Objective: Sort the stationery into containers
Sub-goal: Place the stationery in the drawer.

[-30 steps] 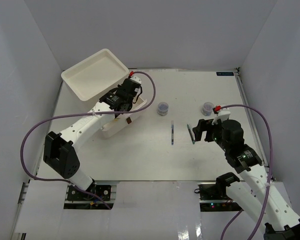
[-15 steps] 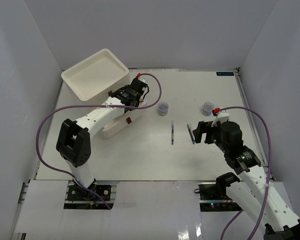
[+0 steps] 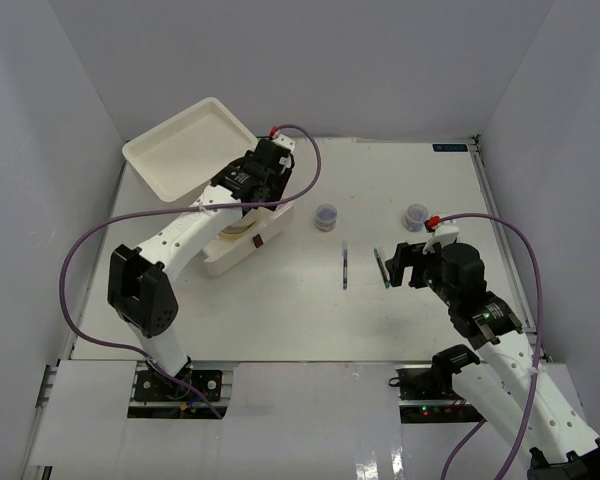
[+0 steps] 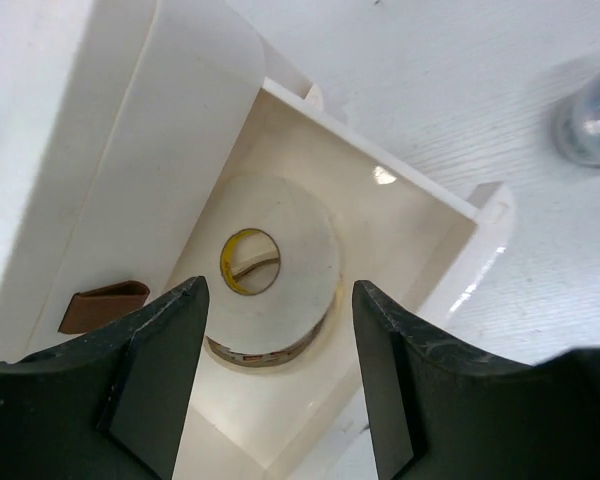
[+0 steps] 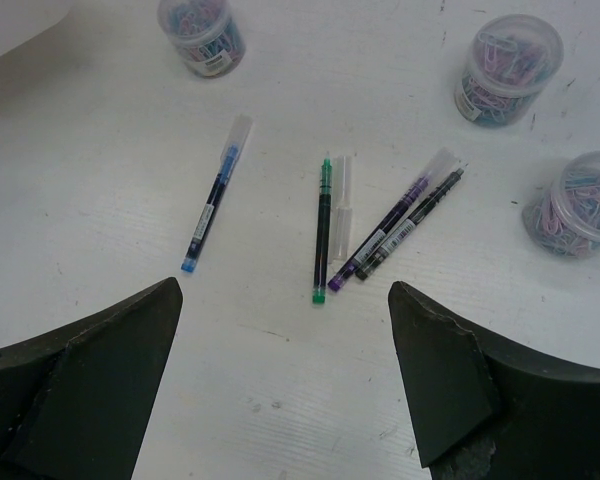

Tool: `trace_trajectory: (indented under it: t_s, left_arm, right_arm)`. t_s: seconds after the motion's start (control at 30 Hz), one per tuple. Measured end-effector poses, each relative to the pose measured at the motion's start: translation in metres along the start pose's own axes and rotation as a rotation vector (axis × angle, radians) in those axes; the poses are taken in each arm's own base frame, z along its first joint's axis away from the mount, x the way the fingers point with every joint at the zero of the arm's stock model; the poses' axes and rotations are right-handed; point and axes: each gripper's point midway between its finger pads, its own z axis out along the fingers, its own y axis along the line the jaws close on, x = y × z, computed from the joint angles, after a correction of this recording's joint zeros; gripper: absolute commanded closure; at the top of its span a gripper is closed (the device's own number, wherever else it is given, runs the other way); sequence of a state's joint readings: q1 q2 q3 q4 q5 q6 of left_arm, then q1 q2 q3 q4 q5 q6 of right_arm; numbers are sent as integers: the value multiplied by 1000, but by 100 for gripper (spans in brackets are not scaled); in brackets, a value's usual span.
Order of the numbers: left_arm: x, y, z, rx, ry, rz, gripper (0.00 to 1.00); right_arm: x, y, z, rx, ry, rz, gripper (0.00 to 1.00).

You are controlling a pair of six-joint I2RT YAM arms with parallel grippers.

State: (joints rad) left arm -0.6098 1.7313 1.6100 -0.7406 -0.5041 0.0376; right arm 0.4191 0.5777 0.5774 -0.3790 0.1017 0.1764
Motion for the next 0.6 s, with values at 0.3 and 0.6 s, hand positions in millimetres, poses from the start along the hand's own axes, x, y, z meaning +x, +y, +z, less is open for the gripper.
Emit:
trace_trajectory:
  t_s: [0.3,0.6]
  left_arm:
    - [-35,-27,-74,332,-147,-224,27]
    - [29,-98,-86,668,12,-340,5]
  right_arm:
    - [0,0,0,0,0,0,10]
    - [3,0,2,2,16,2,10]
